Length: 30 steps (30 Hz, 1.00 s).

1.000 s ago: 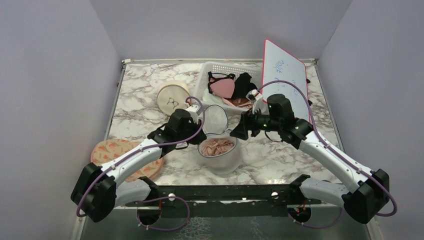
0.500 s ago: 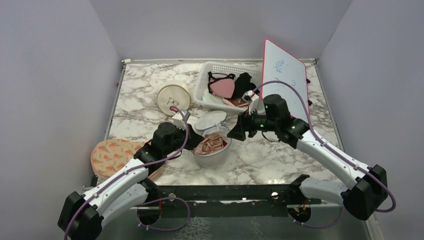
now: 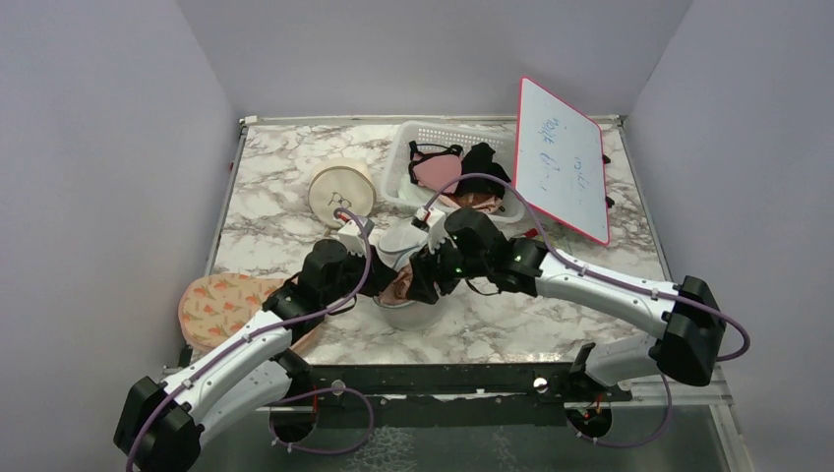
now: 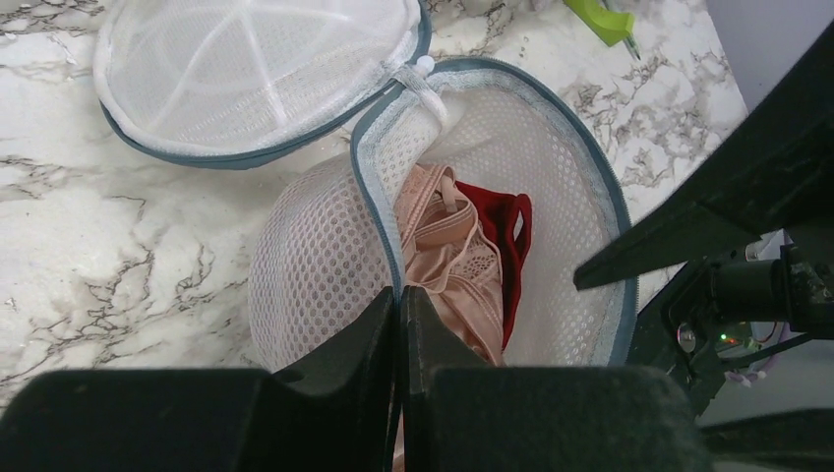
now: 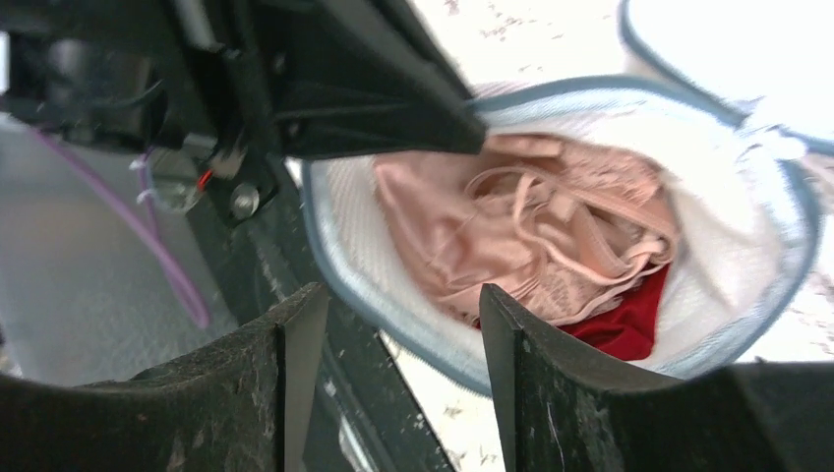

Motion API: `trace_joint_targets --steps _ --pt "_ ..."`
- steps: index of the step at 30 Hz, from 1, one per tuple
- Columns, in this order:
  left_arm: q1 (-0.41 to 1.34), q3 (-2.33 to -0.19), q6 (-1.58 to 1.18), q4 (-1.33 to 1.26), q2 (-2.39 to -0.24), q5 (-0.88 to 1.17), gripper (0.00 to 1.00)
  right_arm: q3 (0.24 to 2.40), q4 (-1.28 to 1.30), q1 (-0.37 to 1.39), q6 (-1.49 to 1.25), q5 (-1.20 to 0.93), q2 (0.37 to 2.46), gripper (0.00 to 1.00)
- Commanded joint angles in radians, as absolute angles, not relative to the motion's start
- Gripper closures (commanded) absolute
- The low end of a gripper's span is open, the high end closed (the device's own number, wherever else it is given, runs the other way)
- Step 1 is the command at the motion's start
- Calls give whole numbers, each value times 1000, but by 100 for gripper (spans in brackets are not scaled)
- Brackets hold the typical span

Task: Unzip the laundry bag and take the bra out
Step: Pick up the bra from the laundry bag.

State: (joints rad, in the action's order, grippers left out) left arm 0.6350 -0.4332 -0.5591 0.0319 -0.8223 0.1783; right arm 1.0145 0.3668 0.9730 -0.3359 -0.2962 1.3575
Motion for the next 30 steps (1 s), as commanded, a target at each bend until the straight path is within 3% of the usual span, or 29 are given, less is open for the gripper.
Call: trace_joint_targets --steps 1,6,14,30 --pt "635 -470 -562 75 -801 143 100 1098 388 983 -346 -77 1416 44" --pt "635 -456 -594 63 -792 153 100 1188 494 990 -399 31 1537 45" --pt "635 -452 -640 20 -764 165 100 1116 479 990 -452 30 1541 45" --pt "635 -449 -665 18 -798 191 100 1135 367 1033 -452 139 1676 33"
